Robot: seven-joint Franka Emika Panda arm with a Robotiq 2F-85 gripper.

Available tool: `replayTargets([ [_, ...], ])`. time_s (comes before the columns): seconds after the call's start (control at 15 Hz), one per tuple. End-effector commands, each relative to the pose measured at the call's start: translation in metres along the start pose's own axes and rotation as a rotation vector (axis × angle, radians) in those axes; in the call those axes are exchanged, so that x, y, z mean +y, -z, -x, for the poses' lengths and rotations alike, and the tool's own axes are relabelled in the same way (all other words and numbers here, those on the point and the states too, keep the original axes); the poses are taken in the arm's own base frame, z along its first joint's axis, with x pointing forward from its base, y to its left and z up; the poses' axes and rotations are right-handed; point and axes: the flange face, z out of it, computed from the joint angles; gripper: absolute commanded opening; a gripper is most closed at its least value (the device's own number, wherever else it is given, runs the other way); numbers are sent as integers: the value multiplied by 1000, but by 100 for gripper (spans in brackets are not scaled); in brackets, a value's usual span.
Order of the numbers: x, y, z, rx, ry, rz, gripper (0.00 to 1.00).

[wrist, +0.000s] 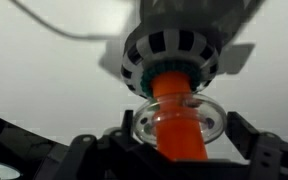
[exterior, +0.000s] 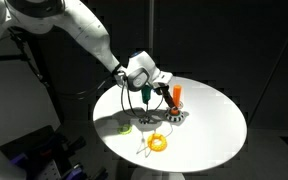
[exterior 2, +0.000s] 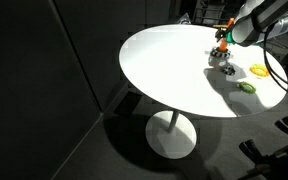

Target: Remove the colorless ring from the orange rod and put it on the table

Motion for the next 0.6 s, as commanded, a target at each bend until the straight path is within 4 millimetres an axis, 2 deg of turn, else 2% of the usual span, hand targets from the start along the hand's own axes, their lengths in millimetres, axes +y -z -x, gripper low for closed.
replayTargets([
  [0.0,-7,28,-15,3,-17,-3,66],
  [0.53,-21,99,-51,35,-40,-57,66],
])
